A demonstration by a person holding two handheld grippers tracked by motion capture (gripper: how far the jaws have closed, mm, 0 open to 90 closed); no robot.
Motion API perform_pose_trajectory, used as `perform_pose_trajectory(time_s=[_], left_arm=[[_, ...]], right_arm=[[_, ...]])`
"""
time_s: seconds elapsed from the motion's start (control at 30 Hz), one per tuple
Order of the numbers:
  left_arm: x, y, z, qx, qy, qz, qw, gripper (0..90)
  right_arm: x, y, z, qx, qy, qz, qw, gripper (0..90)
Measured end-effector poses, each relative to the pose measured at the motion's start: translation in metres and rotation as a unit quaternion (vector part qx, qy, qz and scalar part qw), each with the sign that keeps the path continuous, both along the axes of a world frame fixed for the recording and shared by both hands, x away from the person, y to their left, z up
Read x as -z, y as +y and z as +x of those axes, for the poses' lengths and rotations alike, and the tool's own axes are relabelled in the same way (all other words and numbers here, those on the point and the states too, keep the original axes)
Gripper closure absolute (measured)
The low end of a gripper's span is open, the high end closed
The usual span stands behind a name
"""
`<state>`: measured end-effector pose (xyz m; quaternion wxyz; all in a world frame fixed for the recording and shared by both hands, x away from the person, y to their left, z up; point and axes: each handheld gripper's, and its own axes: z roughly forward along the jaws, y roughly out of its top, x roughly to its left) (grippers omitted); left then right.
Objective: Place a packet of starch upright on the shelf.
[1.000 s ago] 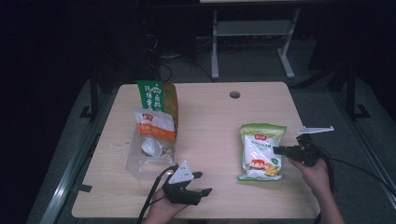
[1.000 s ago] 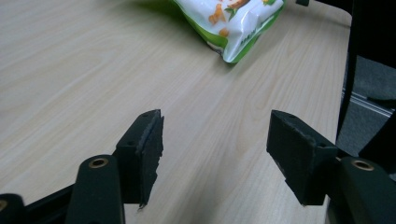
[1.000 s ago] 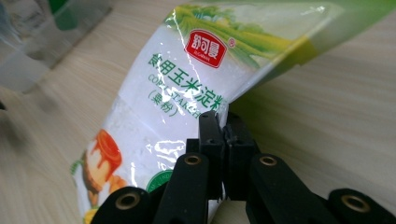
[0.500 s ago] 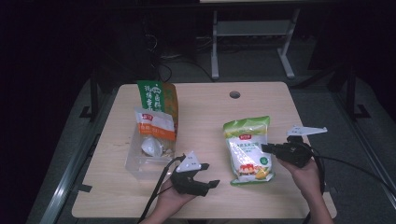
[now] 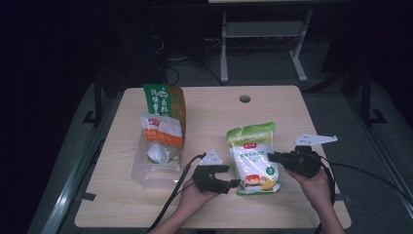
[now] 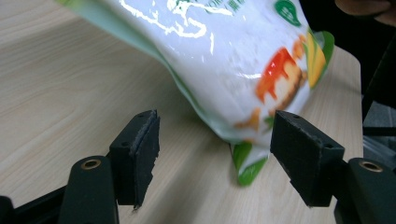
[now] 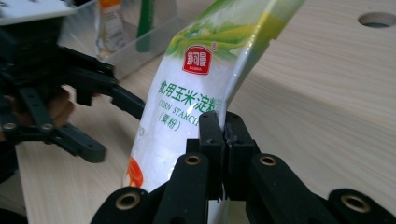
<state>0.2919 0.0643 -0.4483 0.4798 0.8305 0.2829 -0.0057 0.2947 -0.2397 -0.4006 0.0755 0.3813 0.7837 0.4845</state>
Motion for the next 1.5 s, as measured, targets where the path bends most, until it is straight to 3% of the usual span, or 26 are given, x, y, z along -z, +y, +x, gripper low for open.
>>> perform_pose_trajectory(time_s=[0.2,0.33,0.5,0.63,0.73,0.9,1.03,1.13,1.23,1.37,1.5], left_arm=[[-0.001,-0.003,0.006,0.006,0.023,-0.029,0.9993,39.7],[-0.001,-0.002,0.01,0.006,0.042,-0.033,0.9986,42.4],[-0.003,0.002,0.013,0.003,0.05,-0.042,0.9979,58.8],[-0.006,0.003,0.009,-0.011,0.028,-0.042,0.9987,73.8],[-0.012,0.005,0.007,-0.025,0.001,-0.036,0.999,78.7],[-0.021,0.009,0.003,-0.044,-0.052,-0.004,0.9976,80.5],[-0.024,0.011,-0.001,-0.043,-0.092,0.032,0.9943,80.9],[-0.025,0.012,-0.004,-0.039,-0.105,0.042,0.9928,81.4],[-0.025,0.012,-0.006,-0.033,-0.112,0.047,0.992,82.1],[-0.027,0.011,-0.008,-0.028,-0.122,0.051,0.9909,82.3],[-0.027,0.012,-0.009,-0.026,-0.122,0.054,0.9907,82.3]], right_arm=[[-0.004,0.016,-0.003,-0.023,-0.015,-0.001,0.9996,88.1],[-0.004,0.023,-0.004,-0.033,-0.019,-0.003,0.9993,88.1],[-0.004,0.025,-0.006,-0.04,-0.021,0.005,0.999,88.0],[-0.005,0.028,-0.007,-0.044,-0.025,0.003,0.9987,88.0],[-0.006,0.029,-0.008,-0.043,-0.03,0.008,0.9986,87.9],[-0.004,0.034,-0.007,-0.045,-0.034,-0.001,0.9984,87.5],[0.003,0.038,-0.003,-0.053,-0.02,-0.009,0.9984,86.9],[0.01,0.038,0.0,-0.063,-0.006,-0.008,0.9979,84.6],[0.015,0.038,0.005,-0.077,0.016,0.006,0.9969,74.3],[0.019,0.043,0.012,-0.088,0.025,0.016,0.9956,61.5],[0.021,0.054,0.015,-0.103,0.032,0.007,0.9941,61.1]])
